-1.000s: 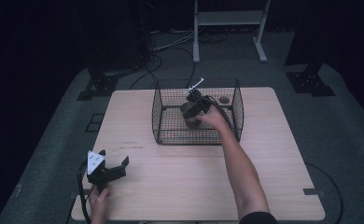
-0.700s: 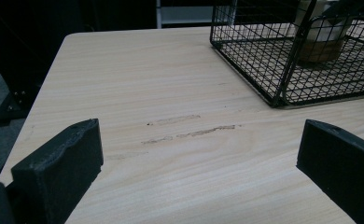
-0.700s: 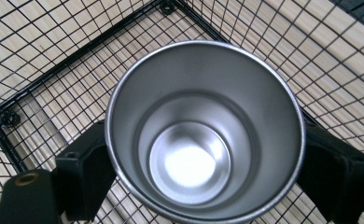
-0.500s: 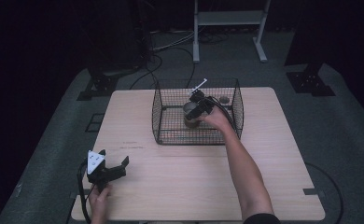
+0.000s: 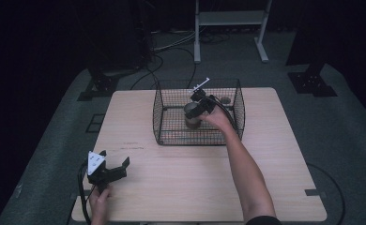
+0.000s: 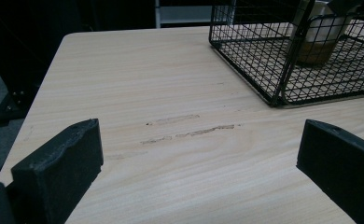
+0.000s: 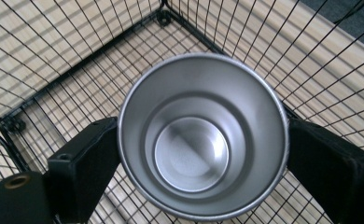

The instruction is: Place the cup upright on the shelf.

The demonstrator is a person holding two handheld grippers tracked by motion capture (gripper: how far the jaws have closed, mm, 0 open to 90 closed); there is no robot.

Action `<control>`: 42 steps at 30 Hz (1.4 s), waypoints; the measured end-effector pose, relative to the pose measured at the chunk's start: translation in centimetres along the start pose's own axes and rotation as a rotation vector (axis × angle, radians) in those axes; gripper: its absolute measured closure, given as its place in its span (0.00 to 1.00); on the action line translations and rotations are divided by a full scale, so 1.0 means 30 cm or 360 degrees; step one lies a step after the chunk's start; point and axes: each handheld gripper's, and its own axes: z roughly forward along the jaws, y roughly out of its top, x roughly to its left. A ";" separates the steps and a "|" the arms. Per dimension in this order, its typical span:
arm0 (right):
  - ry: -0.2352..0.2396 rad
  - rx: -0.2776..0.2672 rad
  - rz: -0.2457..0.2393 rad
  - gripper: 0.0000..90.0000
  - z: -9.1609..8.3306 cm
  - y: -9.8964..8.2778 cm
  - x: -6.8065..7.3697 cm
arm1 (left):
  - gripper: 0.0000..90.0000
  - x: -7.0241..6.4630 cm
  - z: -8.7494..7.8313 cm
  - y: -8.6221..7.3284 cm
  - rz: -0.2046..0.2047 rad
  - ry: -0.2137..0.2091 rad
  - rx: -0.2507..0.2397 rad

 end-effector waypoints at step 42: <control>0.0226 -0.0343 0.0010 0.13 -0.330 -0.115 0.037 | 0.00 -0.008 0.002 -0.001 0.0030 0.0004 0.0020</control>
